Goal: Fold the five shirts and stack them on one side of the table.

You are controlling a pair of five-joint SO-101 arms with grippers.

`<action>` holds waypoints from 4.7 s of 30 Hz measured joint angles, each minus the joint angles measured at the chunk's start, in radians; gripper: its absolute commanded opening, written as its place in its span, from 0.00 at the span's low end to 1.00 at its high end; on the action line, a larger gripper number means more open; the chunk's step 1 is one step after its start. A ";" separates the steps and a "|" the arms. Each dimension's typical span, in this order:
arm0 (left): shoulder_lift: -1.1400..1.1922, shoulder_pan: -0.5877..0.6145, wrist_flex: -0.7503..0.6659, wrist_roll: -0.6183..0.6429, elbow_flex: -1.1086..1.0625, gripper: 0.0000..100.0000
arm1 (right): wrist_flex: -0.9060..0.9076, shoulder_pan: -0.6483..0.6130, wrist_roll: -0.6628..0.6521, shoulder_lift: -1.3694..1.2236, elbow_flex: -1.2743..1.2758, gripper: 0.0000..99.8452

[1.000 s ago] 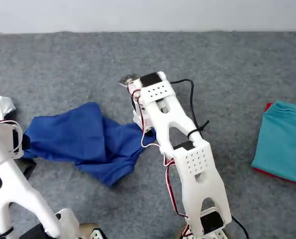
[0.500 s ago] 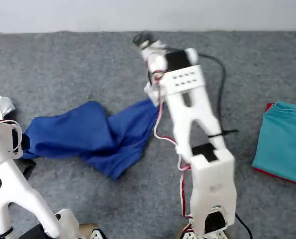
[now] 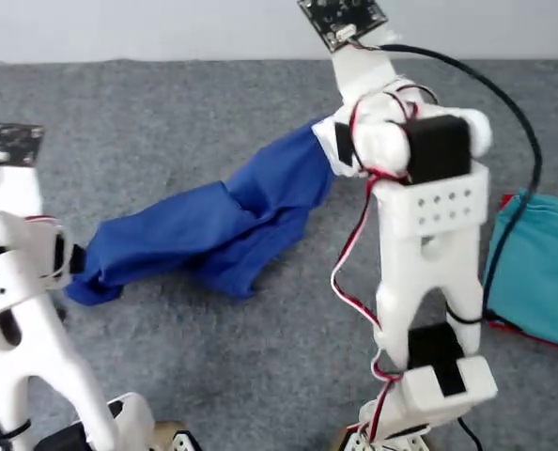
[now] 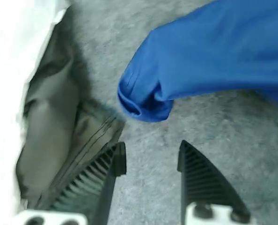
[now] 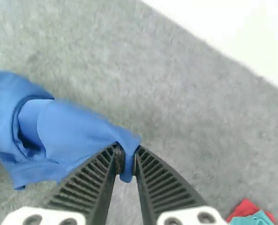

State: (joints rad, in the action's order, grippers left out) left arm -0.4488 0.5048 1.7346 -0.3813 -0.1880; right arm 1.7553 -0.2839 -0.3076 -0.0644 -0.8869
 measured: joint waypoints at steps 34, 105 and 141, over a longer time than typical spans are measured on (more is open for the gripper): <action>0.255 -0.315 -0.367 0.196 0.081 0.25 | 0.002 -0.153 -0.080 0.215 0.230 0.01; -0.575 0.204 0.003 -0.071 -0.474 0.29 | -0.006 -0.077 -0.187 0.658 0.924 0.01; -0.582 0.157 -0.379 -0.316 -1.016 0.23 | -0.364 0.020 -0.187 0.658 1.103 0.01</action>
State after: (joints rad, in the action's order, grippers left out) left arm -1.0303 0.6613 1.3556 -0.6974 -1.2037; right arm 1.3917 -0.2639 -0.4948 0.5938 0.2163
